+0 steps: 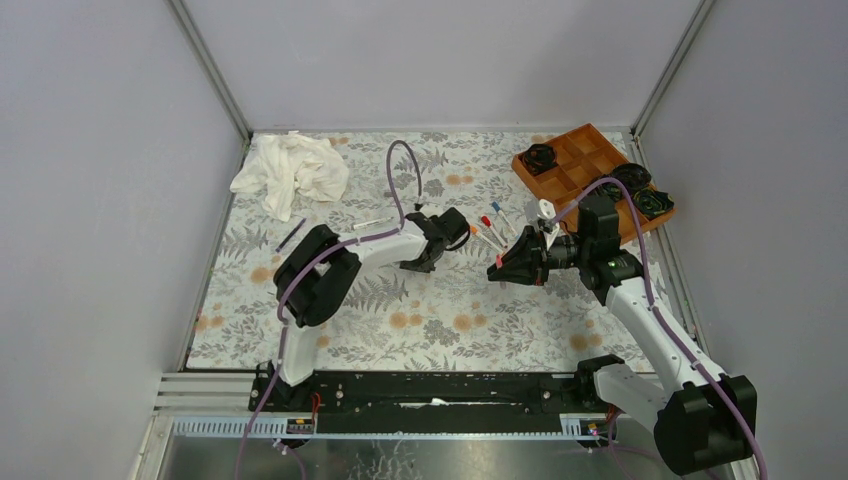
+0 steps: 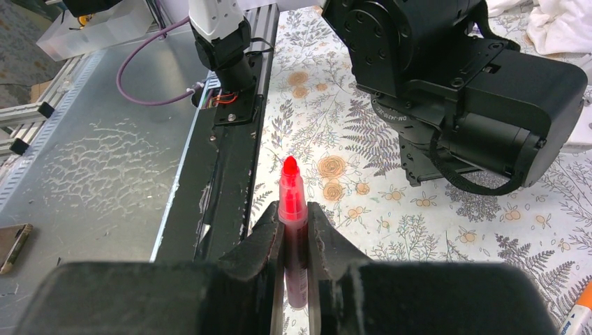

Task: Insert the pens into the pen caps
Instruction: Insert the pen cap onto the pen.

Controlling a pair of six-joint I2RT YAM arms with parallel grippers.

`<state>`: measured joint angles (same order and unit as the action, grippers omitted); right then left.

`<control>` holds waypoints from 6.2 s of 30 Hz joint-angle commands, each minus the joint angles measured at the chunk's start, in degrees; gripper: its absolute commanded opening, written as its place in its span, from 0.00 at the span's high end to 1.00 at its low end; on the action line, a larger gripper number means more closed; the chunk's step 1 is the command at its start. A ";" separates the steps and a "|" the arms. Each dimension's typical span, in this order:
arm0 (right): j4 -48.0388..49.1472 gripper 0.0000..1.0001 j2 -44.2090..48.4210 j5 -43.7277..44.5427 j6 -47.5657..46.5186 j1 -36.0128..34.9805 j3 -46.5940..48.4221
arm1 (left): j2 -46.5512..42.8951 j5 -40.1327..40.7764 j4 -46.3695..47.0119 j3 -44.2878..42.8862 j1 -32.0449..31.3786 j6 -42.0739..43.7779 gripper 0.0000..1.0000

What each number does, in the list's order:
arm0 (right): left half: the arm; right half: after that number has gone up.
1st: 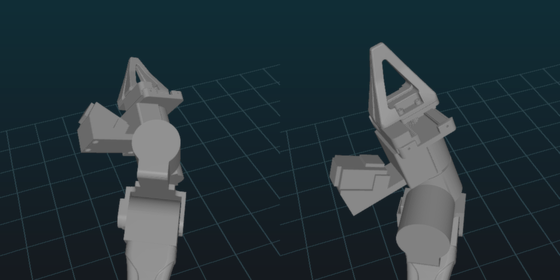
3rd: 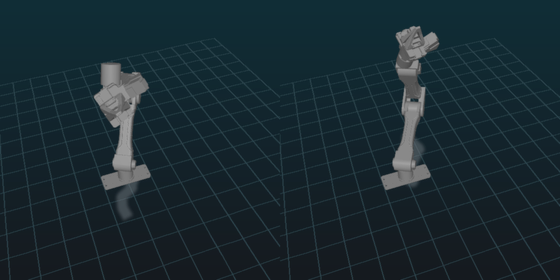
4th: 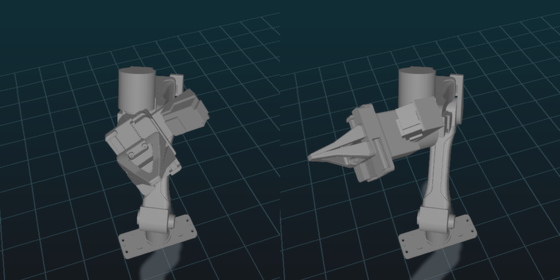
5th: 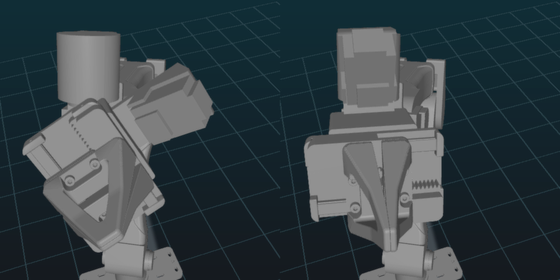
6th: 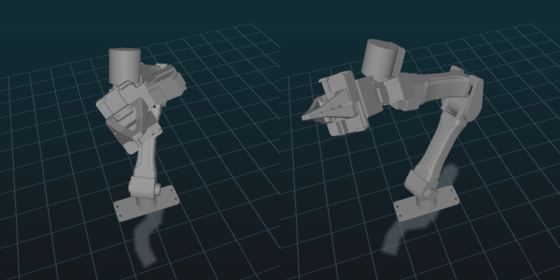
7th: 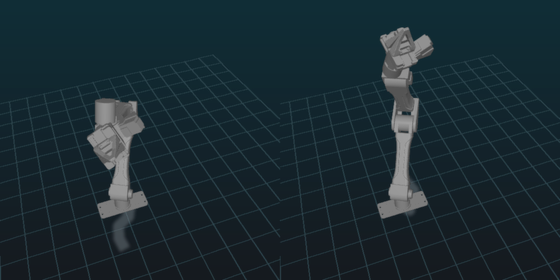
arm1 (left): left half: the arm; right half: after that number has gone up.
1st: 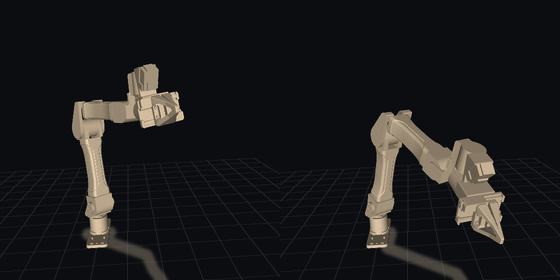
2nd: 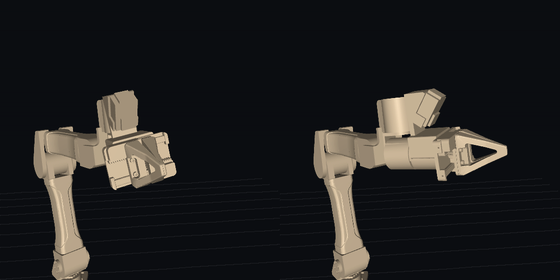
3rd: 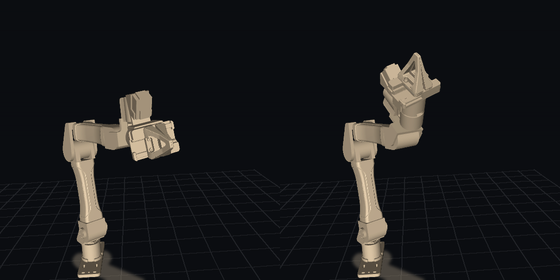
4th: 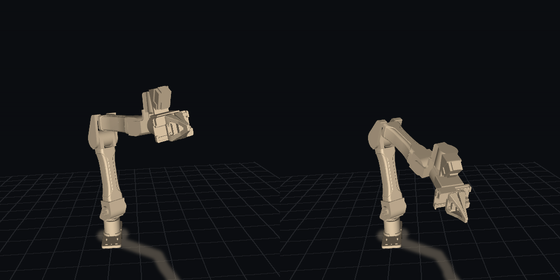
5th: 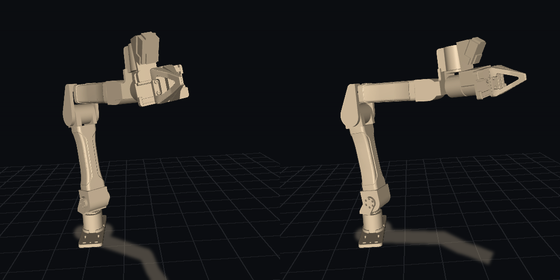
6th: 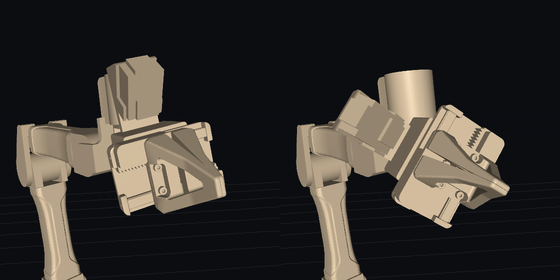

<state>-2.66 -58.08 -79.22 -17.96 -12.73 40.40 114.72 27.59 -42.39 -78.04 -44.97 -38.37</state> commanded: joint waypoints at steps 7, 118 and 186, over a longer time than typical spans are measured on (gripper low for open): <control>1.34 1.00 0.30 -2.17 0.55 -0.19 0.38 | 6.87 1.67 -6.83 -1.62 -1.37 4.13 0.67; 30.96 1.00 -36.65 25.51 42.91 -20.15 -4.41 | -31.01 -19.10 104.67 63.23 -4.48 -28.57 1.00; 11.79 1.00 -11.92 -1.47 3.95 -17.20 -1.39 | -79.93 -25.50 69.47 57.12 -16.64 13.06 0.01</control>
<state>14.83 -71.31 -73.60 -7.35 -30.26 35.57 35.07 7.90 24.80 -20.58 -61.14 -33.67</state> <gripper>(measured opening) 0.158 0.955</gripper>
